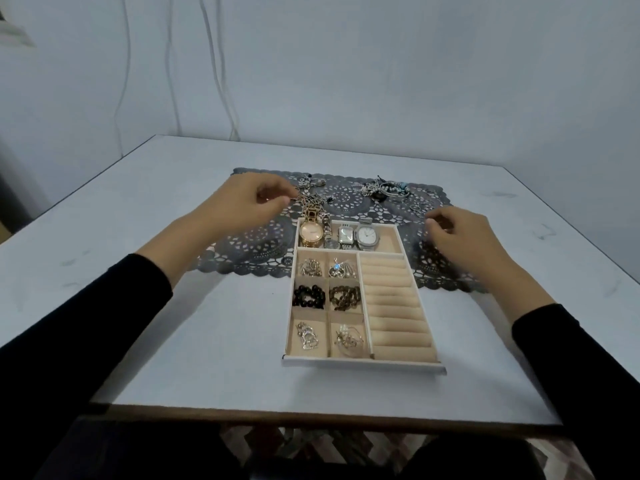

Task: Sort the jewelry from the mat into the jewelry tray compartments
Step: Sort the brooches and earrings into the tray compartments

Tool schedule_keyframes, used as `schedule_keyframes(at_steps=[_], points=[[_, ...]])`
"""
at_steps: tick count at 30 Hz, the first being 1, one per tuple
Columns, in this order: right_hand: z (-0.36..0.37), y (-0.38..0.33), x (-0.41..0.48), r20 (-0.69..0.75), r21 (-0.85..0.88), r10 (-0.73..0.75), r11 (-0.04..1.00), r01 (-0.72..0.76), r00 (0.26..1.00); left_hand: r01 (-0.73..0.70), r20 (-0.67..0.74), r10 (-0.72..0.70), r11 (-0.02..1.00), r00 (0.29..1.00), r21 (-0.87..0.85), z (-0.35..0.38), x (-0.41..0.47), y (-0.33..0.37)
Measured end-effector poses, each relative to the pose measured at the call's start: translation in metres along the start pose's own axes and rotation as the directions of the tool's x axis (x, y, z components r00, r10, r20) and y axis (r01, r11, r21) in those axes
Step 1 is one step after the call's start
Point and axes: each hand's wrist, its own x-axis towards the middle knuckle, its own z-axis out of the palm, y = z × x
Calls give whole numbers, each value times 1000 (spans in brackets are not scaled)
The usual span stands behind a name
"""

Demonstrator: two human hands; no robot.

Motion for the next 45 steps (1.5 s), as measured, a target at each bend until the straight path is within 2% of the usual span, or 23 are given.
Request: schedule_keyframes(at_steps=[6,10,19,25,31,34,40,45], points=[[8,-5,48,11,67,-41,997,40,999,52,-21,-48,973,999,227,18,46,-44],[26,-9,80,66,33,-86,996,84,994,46,28,-56,955,998,292,28,72,-62],[74,-24,136,200,-3,-203,978,208,959,17,-8,-15,962,1000,274,50,123,-75],[91,-35,158,239,-5,-262,962,271,935,-19,-4,21,975,1000,222,54,148,-78],[81,-17,162,216,126,-242,968,218,946,-30,47,21,979,999,201,53,158,-80],[75,-7,162,258,174,-227,967,185,939,-25,41,17,982,999,188,51,158,-79],[73,-4,162,320,216,-256,957,193,912,-21,76,7,983,997,182,47,159,-78],[76,-7,162,340,186,-260,961,207,904,-42,137,13,977,990,208,45,160,-75]])
